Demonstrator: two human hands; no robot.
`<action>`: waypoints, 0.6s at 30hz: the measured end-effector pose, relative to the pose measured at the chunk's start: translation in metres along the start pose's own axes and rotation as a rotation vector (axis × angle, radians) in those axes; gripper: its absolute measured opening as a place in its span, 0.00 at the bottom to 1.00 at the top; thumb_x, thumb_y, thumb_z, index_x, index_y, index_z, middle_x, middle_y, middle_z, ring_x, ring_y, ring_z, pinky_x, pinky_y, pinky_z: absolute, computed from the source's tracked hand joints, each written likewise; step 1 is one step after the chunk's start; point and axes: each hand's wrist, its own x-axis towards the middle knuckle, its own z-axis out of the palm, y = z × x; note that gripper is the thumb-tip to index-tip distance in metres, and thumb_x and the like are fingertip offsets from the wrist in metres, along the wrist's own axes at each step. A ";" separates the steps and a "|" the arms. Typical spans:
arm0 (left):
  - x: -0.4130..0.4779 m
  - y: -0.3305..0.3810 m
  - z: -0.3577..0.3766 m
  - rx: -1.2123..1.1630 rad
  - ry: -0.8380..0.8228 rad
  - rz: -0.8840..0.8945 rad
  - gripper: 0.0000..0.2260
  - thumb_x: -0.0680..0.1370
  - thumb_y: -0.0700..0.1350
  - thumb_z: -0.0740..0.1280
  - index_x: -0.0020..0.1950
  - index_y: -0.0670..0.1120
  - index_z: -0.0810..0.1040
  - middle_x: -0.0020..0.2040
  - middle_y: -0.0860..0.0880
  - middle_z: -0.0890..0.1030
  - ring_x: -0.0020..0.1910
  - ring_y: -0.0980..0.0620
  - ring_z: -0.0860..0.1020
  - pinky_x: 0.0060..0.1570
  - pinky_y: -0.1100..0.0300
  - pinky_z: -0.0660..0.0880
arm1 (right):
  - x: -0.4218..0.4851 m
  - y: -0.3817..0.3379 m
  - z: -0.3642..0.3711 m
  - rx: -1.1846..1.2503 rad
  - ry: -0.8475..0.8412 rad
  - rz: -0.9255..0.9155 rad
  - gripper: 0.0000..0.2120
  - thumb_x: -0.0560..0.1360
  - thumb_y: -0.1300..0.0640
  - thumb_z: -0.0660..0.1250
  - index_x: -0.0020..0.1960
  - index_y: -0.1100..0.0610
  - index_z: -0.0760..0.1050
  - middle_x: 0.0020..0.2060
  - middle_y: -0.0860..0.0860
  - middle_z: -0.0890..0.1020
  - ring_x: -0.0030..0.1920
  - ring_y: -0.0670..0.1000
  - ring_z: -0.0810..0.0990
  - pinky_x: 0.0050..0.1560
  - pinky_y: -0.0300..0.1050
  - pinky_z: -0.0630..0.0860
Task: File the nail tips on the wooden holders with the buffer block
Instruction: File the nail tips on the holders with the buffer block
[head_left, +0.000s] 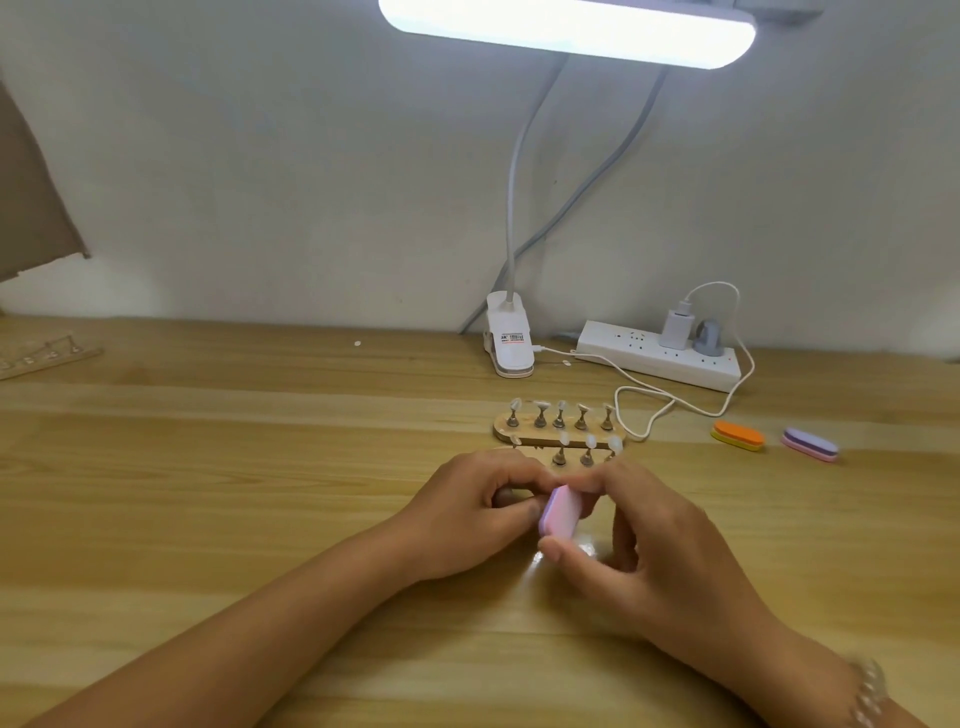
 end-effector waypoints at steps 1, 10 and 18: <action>0.000 0.000 0.000 0.002 0.001 0.002 0.10 0.77 0.38 0.69 0.52 0.51 0.85 0.43 0.62 0.80 0.41 0.53 0.77 0.43 0.56 0.72 | 0.001 0.001 0.000 0.026 -0.009 0.012 0.15 0.70 0.39 0.70 0.53 0.44 0.76 0.44 0.39 0.78 0.36 0.41 0.75 0.33 0.35 0.67; 0.001 -0.002 0.001 -0.025 0.053 0.030 0.07 0.78 0.39 0.70 0.50 0.51 0.84 0.43 0.63 0.78 0.34 0.55 0.70 0.37 0.64 0.67 | 0.002 0.007 -0.003 0.131 0.110 0.069 0.13 0.73 0.38 0.70 0.51 0.46 0.77 0.44 0.39 0.79 0.32 0.45 0.74 0.33 0.34 0.66; -0.001 0.002 0.000 0.032 0.006 0.047 0.10 0.78 0.37 0.68 0.55 0.49 0.84 0.44 0.59 0.77 0.38 0.64 0.73 0.40 0.70 0.65 | 0.002 0.003 0.001 -0.073 0.072 0.018 0.14 0.71 0.40 0.70 0.52 0.46 0.75 0.43 0.38 0.75 0.37 0.33 0.72 0.32 0.34 0.65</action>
